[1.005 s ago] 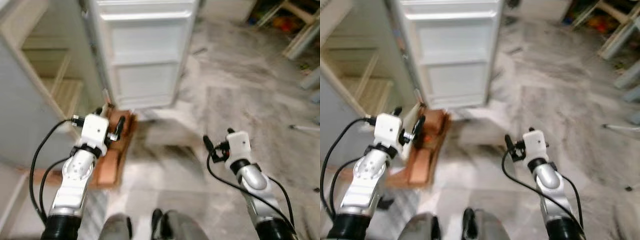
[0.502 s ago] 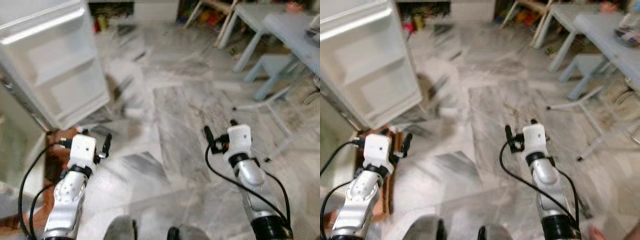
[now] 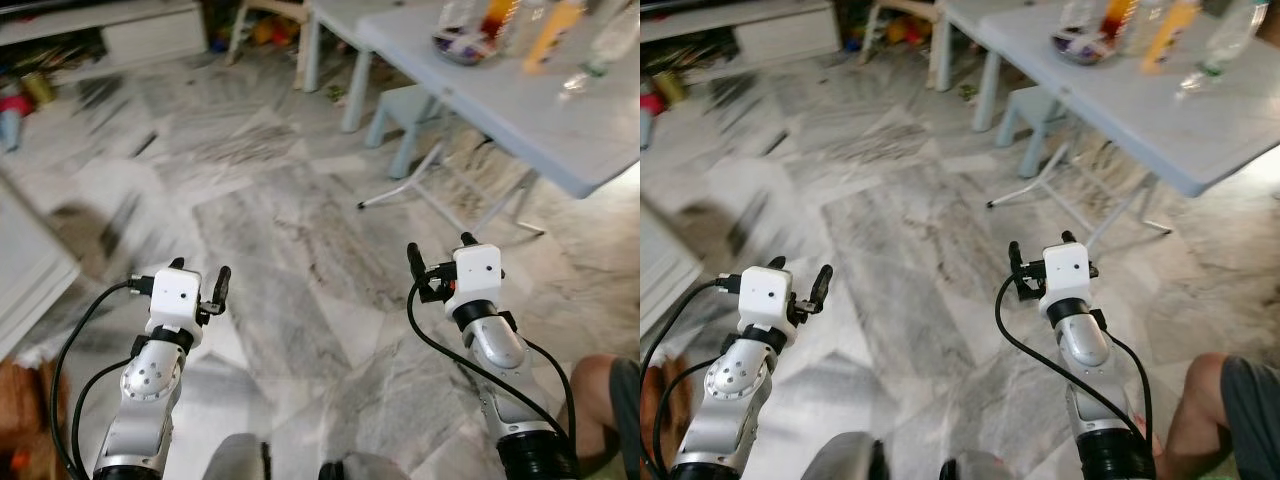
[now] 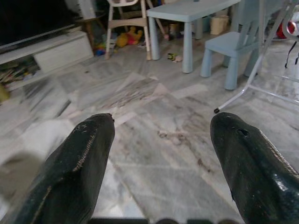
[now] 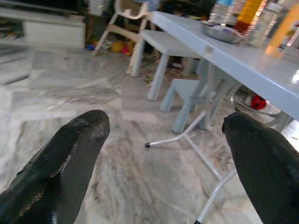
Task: Restocking fridge
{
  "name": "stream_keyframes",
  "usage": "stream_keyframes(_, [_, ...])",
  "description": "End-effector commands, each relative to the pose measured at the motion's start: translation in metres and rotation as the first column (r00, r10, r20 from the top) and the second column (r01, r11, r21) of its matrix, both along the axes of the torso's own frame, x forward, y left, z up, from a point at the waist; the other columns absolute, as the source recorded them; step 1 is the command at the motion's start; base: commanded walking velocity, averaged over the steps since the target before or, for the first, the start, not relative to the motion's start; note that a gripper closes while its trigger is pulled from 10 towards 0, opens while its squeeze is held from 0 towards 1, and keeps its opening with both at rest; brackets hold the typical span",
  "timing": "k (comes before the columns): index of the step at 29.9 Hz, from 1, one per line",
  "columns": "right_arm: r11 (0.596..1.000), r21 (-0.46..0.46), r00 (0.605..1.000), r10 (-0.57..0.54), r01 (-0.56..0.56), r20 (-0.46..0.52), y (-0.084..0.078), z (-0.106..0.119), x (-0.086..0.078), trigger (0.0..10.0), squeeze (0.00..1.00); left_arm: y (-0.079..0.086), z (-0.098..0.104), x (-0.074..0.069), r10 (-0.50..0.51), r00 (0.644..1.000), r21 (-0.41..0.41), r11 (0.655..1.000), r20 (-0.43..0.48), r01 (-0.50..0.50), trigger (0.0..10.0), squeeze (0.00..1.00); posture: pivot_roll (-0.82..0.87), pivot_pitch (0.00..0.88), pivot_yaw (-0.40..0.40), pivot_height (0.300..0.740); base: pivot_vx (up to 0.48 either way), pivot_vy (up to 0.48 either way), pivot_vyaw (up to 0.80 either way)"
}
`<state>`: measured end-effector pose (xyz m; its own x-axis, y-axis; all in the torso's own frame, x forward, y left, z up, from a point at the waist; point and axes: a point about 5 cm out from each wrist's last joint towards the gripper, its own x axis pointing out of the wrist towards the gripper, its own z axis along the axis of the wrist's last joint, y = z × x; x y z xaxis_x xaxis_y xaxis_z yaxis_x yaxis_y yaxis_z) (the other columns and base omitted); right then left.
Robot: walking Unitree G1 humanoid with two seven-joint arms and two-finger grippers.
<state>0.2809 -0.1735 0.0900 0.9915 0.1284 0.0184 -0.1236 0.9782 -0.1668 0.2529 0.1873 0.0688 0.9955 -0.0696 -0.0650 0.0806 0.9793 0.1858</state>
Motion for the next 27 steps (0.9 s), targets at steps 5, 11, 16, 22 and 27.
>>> stream_keyframes(5, [1.000,0.005,1.000,0.007,-0.007,-0.018,0.0057,-0.0014,0.0007,10.0,0.00,0.0054,-0.0028,-0.0003,0.037,0.999,-0.018,0.999,-0.016,-0.038,10.0,0.00,0.07,0.108,-0.032,0.740,0.419,0.105,-0.80])
stream_keyframes(11, [1.000,0.006,1.000,0.005,-0.005,-0.018,0.0064,-0.0006,0.0010,10.0,0.00,0.0030,-0.0051,-0.0024,0.041,0.999,-0.020,0.999,-0.015,-0.041,10.0,0.00,0.06,0.106,-0.033,0.740,0.389,0.279,-0.80])
stream_keyframes(16, [1.000,0.013,1.000,0.005,-0.005,-0.017,0.0075,-0.0002,0.0006,10.0,0.00,0.0040,-0.0078,-0.0021,0.066,0.998,-0.037,0.997,-0.025,-0.066,10.0,0.00,0.06,0.106,-0.033,0.740,0.342,0.332,-0.64])
stream_keyframes(22, [1.000,0.022,1.000,0.016,-0.016,-0.011,0.0089,0.0003,-0.0001,10.0,0.00,0.0026,-0.0076,-0.0018,0.062,0.998,-0.037,0.997,-0.020,-0.063,10.0,0.00,0.06,0.107,-0.033,0.740,0.172,0.411,0.00])
stream_keyframes(27, [1.000,0.026,1.000,0.011,-0.011,-0.008,0.0085,0.0005,-0.0004,10.0,0.00,0.0034,-0.0099,-0.0038,0.088,0.996,-0.072,0.993,-0.019,-0.089,10.0,0.00,0.06,0.107,-0.032,0.740,0.000,0.423,0.00])
